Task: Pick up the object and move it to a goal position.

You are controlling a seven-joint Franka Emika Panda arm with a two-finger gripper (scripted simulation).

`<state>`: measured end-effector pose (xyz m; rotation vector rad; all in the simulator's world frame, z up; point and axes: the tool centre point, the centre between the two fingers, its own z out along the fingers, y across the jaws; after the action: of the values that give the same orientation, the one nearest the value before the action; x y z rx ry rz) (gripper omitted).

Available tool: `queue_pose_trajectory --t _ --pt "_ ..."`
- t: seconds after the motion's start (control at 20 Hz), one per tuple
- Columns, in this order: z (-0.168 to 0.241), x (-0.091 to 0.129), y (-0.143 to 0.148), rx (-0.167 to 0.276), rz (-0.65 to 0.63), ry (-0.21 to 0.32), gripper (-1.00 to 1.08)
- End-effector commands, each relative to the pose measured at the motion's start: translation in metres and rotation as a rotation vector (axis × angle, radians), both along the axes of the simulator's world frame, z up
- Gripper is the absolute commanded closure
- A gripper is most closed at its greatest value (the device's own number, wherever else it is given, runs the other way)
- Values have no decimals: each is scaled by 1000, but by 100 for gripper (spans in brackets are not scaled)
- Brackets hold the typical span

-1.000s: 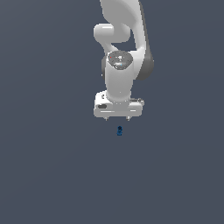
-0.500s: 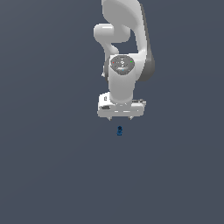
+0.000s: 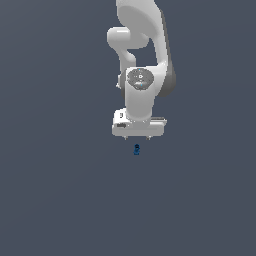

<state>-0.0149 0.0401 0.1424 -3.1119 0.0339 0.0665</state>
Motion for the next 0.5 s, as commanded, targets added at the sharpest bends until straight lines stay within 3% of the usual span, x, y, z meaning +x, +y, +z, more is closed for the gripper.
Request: queue_pose_trajectory --t 0.0,0.45 --pt "-10 0 1 -6 -20 -7 -92" --pt "-44 1 3 -28 -92 -36 -92"
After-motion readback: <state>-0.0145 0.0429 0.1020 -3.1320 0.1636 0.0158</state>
